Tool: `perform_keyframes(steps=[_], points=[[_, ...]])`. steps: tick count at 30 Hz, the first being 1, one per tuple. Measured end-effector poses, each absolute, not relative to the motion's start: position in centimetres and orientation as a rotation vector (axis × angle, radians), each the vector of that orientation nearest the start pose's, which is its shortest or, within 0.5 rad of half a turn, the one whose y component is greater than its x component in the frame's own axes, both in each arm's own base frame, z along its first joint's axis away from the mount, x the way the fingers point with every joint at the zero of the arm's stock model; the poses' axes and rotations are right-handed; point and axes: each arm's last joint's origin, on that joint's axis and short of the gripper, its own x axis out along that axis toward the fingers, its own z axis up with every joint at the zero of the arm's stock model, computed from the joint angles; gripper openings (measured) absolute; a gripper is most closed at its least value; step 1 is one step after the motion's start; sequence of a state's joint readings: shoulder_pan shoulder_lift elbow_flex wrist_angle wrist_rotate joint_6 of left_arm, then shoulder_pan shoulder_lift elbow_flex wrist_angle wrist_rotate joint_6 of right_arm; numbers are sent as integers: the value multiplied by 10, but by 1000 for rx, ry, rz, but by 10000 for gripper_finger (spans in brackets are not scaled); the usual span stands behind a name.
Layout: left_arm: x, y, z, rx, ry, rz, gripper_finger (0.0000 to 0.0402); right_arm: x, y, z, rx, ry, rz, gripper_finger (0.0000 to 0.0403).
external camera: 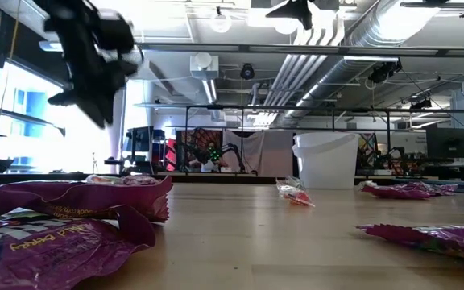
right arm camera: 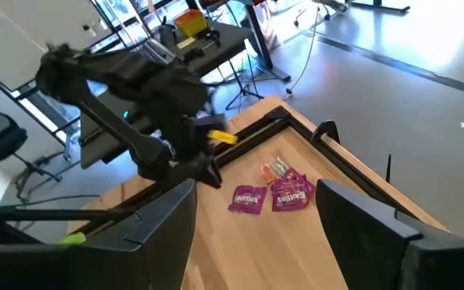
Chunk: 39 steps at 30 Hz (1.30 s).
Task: Sort candy by brand, put in halloween buckets
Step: Put the orange gummy into the white bucket
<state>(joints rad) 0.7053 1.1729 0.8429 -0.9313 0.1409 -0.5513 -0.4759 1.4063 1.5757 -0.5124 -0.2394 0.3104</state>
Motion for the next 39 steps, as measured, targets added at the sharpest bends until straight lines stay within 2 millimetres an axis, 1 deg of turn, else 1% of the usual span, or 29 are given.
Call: perform_keyframes(steps=[4, 6, 9, 14, 18, 21, 24, 27, 30, 35, 39], points=[[157, 142, 213, -980, 1135, 818, 72, 267, -130, 429, 414, 323, -284, 247], [157, 148, 209, -937, 1170, 843, 72, 267, -130, 427, 410, 340, -284, 247], [160, 156, 209, -865, 1186, 890, 81, 267, -130, 425, 402, 358, -284, 247], [160, 161, 211, -778, 1194, 1016, 114, 266, -130, 424, 405, 368, -285, 247], [160, 163, 210, -755, 1199, 1047, 147, 266, -129, 423, 409, 379, -287, 247], [163, 168, 204, -710, 1219, 1051, 167, 266, -129, 423, 402, 381, -290, 247], [168, 176, 192, -709, 1250, 996, 179, 266, -129, 423, 400, 381, -292, 247], [172, 181, 176, -702, 1328, 982, 183, 266, -129, 423, 401, 382, -292, 247], [173, 185, 166, -675, 1385, 1018, 184, 266, -129, 423, 408, 382, -295, 247], [176, 190, 162, -596, 1383, 1031, 184, 265, -129, 422, 410, 386, -297, 247], [177, 192, 160, -562, 1394, 968, 184, 266, -129, 422, 417, 385, -298, 247]])
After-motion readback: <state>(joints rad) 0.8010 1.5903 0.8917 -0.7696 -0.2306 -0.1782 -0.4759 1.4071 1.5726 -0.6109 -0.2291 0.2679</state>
